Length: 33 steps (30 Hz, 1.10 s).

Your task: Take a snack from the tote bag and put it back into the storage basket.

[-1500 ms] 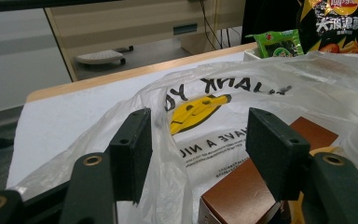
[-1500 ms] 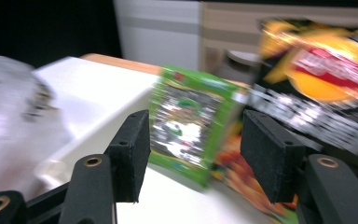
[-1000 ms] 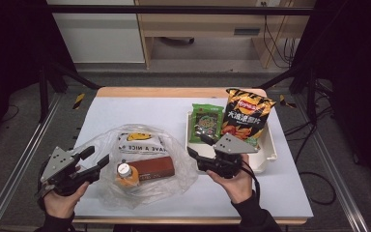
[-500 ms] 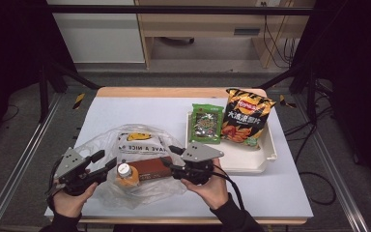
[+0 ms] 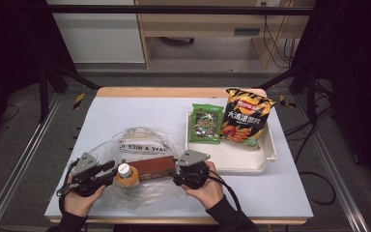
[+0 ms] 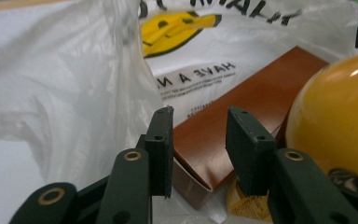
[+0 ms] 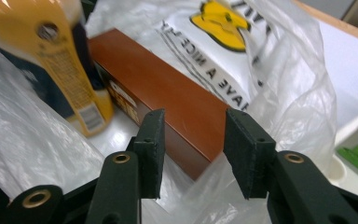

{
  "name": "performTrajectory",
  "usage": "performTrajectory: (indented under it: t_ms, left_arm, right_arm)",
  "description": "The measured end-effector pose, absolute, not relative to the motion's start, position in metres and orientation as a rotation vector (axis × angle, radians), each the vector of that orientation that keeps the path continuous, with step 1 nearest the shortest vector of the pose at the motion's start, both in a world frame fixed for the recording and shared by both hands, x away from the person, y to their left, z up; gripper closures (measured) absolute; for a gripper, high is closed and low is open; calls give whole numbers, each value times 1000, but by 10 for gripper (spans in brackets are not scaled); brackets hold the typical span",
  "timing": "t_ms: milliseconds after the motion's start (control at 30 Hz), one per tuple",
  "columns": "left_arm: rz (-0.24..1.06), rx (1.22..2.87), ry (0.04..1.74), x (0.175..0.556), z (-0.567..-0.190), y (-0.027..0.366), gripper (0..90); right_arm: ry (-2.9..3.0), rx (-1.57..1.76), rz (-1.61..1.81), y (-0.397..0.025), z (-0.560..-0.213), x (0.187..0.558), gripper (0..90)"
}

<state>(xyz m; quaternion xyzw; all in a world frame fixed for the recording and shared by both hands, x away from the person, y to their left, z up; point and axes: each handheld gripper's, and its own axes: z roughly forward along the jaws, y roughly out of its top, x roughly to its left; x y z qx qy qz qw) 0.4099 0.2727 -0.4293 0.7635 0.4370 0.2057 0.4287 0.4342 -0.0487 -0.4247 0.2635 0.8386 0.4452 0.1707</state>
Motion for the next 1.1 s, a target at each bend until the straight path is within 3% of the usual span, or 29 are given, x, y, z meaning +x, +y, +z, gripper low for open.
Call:
performTrajectory:
  t_ms: [633, 967, 1100]
  left_arm:
    - [482, 1932, 1092, 406, -443, 275, 599]
    - [507, 1966, 1086, 399, -446, 281, 510]
    - [487, 2001, 1066, 400, -451, 278, 487]
  right_arm:
    - [2391, 806, 1162, -54, -447, 446, 428]
    - [2343, 693, 1311, -48, -426, 438, 502]
    - [2388, 656, 1313, -34, -426, 443, 478]
